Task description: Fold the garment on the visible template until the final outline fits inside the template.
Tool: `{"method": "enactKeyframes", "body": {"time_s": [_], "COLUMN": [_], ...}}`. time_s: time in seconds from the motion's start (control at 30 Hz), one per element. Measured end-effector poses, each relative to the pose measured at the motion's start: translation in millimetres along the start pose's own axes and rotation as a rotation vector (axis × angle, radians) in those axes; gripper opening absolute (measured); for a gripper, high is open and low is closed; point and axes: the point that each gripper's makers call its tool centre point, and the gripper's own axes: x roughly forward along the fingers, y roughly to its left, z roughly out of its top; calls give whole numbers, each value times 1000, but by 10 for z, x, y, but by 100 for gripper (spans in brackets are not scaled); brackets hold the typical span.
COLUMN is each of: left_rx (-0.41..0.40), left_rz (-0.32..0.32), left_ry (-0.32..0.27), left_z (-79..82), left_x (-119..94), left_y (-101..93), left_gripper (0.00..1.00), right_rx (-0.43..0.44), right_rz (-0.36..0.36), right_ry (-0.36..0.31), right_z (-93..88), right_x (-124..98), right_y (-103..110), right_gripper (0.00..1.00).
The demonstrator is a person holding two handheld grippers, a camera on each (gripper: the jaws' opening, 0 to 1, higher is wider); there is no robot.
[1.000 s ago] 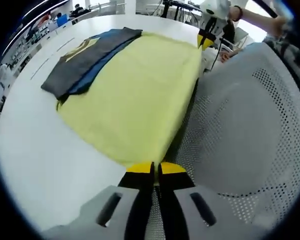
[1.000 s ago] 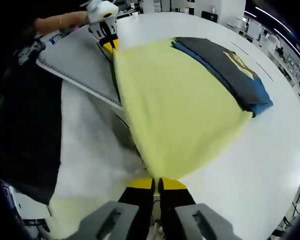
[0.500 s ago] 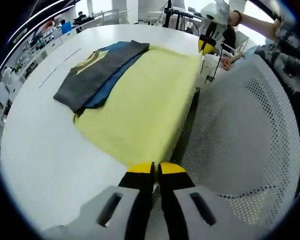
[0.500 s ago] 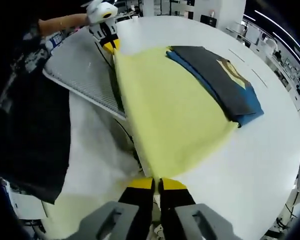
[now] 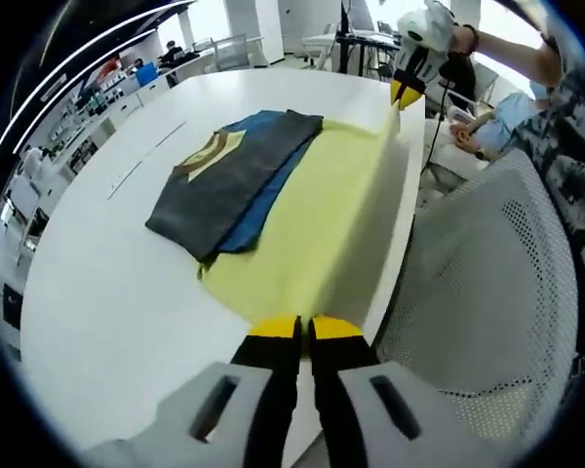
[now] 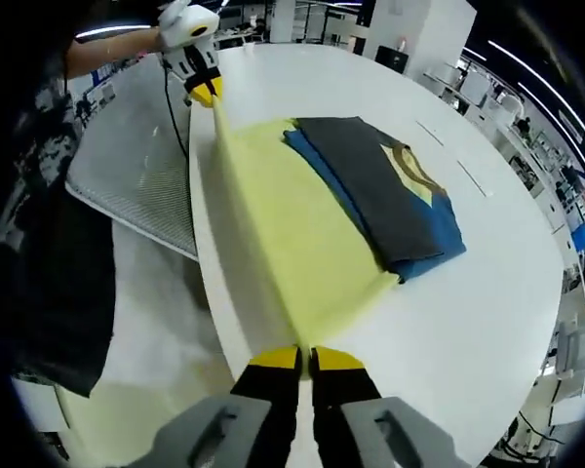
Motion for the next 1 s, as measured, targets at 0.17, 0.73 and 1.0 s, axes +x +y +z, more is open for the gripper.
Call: {"method": "enactKeyframes", "body": {"time_s": [0.17, 0.73, 1.0], "left_rx": [8, 23, -4], "left_rz": [50, 261, 375], "left_ry": [-44, -158, -240], "left_z": [153, 607, 855], "left_x": [-56, -159, -257], "left_y": [179, 816, 1117], "left_gripper": [0, 0, 0], "right_rx": [-15, -1, 50], "right_rz": [-28, -181, -287], "right_ry": [-9, -69, -130], "right_z": [106, 503, 680], "right_x": [-78, -249, -355], "right_y": [-166, -828, -1177], "right_gripper": [0, 0, 0]}}
